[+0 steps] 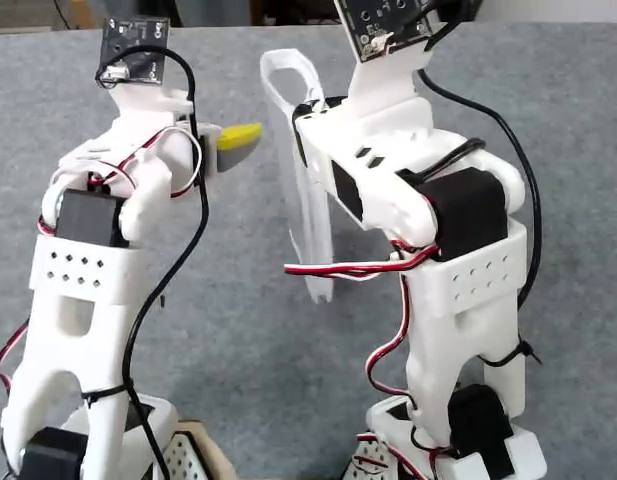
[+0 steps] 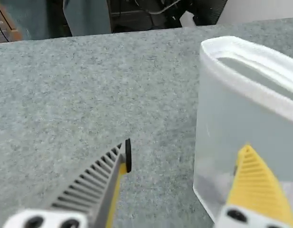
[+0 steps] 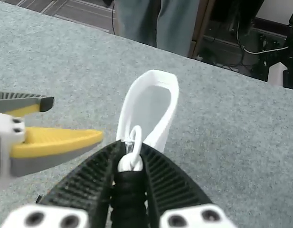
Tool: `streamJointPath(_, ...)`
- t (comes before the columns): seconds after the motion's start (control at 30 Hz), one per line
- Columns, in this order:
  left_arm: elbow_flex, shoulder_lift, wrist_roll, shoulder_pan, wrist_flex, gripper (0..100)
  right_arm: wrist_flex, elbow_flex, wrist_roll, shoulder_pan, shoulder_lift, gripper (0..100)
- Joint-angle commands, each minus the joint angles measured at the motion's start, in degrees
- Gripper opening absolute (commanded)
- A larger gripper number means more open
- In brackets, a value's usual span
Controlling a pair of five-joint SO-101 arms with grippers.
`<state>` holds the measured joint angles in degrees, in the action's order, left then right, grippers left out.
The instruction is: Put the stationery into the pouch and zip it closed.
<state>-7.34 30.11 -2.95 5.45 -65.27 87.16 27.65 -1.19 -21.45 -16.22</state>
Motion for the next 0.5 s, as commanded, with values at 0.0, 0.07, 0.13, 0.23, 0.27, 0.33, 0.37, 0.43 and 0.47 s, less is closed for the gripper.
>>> streamJointPath(0.0,7.69,1.32,0.18,3.30,-7.30,36,-0.79,3.03,0.35,-0.26,-1.98,1.2)
streamJointPath(0.07,9.71,1.58,0.18,5.76,-10.02,36,-1.85,3.12,0.44,-0.26,-1.98,1.2)
streamJointPath(0.13,11.21,1.67,-0.79,7.34,-11.43,36,-2.11,3.47,0.53,-0.26,-1.98,1.2)
streamJointPath(0.23,12.00,1.67,-1.85,9.01,-12.31,36,-1.76,3.56,3.87,-0.26,-1.98,1.2)
streamJointPath(0.27,11.74,1.67,-1.85,9.45,-12.31,36,-1.76,3.56,5.36,-0.26,-1.98,1.2)
streamJointPath(0.33,11.56,1.67,-1.85,9.80,-12.31,36,-1.76,3.65,8.18,-0.26,-2.33,1.2)
streamJointPath(0.37,11.47,1.67,-1.85,9.80,-12.31,36,-1.67,3.74,8.97,-0.62,-2.51,1.2)
streamJointPath(0.43,11.47,1.67,-1.85,9.71,-12.31,36,-1.05,5.23,9.58,-0.62,-3.30,1.2)
streamJointPath(0.47,11.47,1.67,-1.85,9.71,-12.40,36,-0.70,6.46,9.58,-0.53,-3.91,1.2)
